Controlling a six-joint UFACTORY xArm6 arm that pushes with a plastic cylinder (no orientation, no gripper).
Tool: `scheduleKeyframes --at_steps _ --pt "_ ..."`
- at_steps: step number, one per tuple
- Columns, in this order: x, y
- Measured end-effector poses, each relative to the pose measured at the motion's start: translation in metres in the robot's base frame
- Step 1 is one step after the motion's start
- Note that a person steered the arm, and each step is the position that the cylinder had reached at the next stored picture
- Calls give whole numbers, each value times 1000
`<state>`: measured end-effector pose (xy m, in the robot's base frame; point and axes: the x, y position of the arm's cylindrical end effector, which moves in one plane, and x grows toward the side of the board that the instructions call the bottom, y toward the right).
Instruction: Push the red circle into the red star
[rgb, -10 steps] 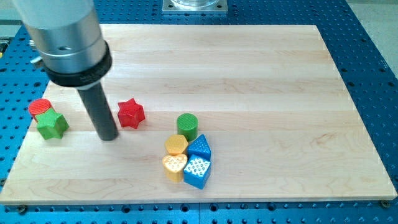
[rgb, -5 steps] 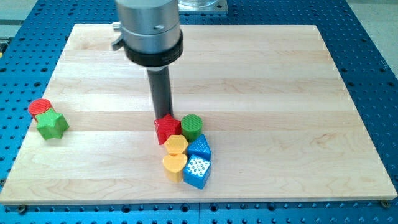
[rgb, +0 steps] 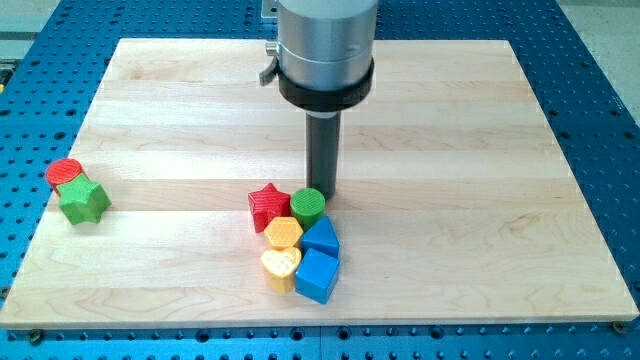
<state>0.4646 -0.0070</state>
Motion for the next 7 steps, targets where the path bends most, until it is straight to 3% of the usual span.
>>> scheduleKeyframes --at_steps 1,3,4,7 --pt "-49 -82" --pt "-64 -277" --pt "-64 -297" --pt "10 -266"
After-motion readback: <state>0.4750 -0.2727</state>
